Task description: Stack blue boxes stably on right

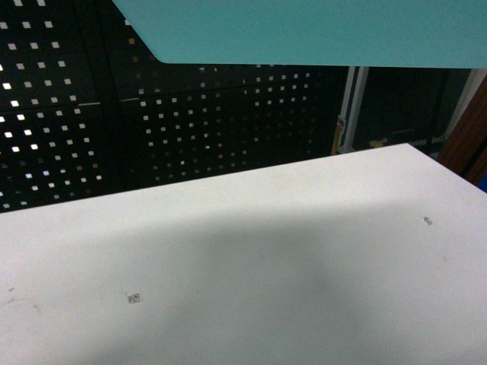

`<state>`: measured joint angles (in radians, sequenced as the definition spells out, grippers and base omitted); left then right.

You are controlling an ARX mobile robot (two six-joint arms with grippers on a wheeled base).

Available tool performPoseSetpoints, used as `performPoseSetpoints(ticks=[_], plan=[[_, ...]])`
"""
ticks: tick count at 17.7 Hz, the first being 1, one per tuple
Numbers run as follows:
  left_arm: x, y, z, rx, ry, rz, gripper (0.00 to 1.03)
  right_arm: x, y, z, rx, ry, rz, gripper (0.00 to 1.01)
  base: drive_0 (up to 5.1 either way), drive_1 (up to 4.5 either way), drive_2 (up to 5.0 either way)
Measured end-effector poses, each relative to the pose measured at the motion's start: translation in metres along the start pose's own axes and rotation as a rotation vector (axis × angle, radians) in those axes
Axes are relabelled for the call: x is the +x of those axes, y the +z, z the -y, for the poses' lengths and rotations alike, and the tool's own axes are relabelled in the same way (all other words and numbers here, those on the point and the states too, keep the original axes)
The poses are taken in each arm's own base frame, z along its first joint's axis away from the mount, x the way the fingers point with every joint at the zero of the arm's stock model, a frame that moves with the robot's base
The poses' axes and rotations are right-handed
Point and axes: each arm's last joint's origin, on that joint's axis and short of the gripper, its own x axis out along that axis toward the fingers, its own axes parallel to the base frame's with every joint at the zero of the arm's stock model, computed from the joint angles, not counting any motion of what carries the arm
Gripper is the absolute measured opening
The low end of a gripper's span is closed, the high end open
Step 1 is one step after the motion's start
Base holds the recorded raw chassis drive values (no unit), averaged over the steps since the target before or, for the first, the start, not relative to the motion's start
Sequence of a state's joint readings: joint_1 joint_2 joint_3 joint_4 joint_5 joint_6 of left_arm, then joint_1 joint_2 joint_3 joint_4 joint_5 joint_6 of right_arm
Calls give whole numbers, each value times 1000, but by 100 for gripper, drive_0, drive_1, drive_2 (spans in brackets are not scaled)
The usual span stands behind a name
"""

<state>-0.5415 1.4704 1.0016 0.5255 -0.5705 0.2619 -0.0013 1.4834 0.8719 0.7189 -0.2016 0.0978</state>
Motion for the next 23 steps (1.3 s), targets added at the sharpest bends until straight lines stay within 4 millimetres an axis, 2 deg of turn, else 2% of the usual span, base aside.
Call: performPoseSetpoints(ticks=[23], plan=[[0, 0, 0, 0, 0, 0, 2, 0, 0, 0, 0, 0, 0, 7, -160, -160, -160]])
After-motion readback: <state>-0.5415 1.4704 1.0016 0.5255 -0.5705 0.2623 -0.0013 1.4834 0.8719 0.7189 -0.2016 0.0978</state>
